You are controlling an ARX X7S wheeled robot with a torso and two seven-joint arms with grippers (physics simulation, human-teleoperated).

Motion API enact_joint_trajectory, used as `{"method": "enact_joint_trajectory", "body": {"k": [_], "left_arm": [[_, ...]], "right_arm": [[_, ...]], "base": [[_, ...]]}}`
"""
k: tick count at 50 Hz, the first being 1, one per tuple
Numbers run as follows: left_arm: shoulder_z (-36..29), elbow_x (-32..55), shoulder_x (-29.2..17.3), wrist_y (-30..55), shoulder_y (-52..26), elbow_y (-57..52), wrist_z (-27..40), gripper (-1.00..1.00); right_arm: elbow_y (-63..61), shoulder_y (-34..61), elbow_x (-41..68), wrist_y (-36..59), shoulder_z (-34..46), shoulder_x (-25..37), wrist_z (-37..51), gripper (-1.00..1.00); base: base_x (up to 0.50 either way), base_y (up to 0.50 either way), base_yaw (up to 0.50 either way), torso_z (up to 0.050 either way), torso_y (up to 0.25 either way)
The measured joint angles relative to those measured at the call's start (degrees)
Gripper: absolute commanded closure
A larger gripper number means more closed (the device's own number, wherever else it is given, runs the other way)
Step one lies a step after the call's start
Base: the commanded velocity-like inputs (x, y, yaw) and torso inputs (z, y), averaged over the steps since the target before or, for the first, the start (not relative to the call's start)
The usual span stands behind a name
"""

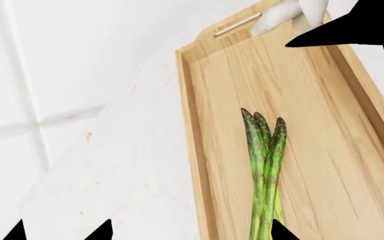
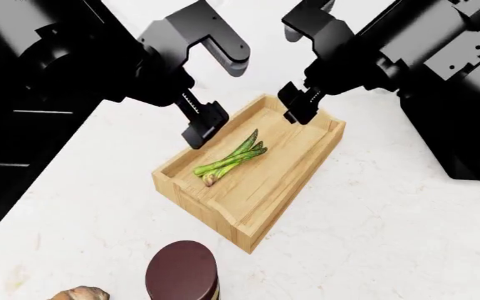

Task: Pick up the fruits and vegetables and place them in the sink. Turn on the sink faucet to wash them. Then turn the sink off and put them in the tray.

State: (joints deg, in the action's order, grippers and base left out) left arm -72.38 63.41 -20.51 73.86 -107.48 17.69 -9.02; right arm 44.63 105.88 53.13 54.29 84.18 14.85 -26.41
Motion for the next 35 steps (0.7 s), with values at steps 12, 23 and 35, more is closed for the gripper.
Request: {"method": "enact_joint_trajectory", "body": {"k": [12, 23, 35], "left_arm": [[-0.3, -0.03, 0.04, -0.29, 0.25, -0.05, -0.01, -1.0], [-0.83, -0.49, 0.09, -1.06, 0.59, 0.66, -0.6, -1.0], [-1.41, -0.97, 0.24, -1.72, 0.83, 1.37, -1.17, -1.0]], "right_arm": [[7.43, -1.83, -1.96, -3.06, 1.34, -3.82, -3.79, 1.0], [11.66, -3.66, -3.1, -5.02, 2.28, -6.28, -6.62, 1.0], [14.54, -5.22, -4.01, -6.32, 3.09, -8.05, -8.81, 1.0]], "base": [[0.0, 0.0, 0.0, 0.0, 0.0], [0.0, 0.0, 0.0, 0.0, 0.0], [0.0, 0.0, 0.0, 0.0, 0.0]]}}
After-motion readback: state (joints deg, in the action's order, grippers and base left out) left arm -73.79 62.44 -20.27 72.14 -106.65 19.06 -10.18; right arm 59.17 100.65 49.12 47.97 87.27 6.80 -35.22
